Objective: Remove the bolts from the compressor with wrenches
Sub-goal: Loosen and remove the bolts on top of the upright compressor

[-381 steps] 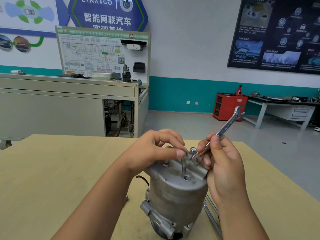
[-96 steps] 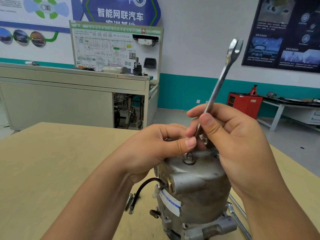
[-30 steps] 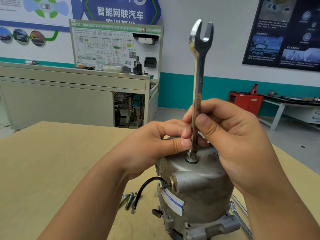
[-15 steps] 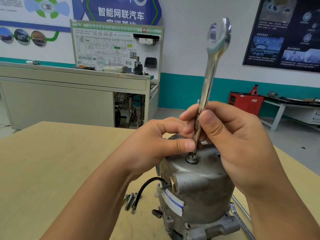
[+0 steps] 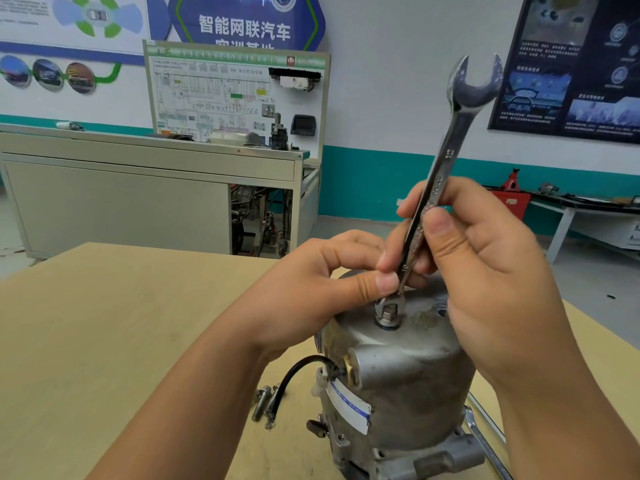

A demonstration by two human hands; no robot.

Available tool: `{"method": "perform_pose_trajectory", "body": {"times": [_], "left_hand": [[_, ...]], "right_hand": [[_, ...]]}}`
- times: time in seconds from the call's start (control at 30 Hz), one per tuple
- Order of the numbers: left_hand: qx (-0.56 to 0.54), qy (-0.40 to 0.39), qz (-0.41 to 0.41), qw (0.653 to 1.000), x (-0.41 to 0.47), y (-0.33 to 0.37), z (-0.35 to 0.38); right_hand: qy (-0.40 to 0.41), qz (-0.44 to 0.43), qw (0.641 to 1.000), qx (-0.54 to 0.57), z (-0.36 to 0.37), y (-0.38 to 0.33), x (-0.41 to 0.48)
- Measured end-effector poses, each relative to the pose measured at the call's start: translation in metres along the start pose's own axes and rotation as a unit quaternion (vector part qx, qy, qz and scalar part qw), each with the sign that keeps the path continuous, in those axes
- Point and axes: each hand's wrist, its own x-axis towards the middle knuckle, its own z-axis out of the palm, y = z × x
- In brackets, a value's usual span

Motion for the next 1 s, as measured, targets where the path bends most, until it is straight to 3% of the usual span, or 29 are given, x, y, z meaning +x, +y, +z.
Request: {"method": "perform_pose_trajectory", "body": {"times": [0.17, 0.63, 0.8, 1.0], "left_hand": [[-0.003, -0.014, -0.012, 1.000, 0.000, 0.001, 0.001], [0.036, 0.054, -0.017, 0.998, 0.004, 0.001, 0.007], [-0.011, 0.057, -0.029, 0.998, 0.002, -0.003, 0.004], [-0.017, 0.003, -0.007, 1.000, 0.001, -0.003, -0.003]], "right_hand": [[0.007, 0.054, 0.997, 0.053, 0.000, 0.000, 0.000], [0.048, 0.067, 0.995, -0.059, -0.001, 0.004, -0.001], [0.024, 0.054, 0.996, -0.064, 0.001, 0.003, -0.001], [-0.020, 0.035, 0.998, -0.045, 0.000, 0.000, -0.002]]}}
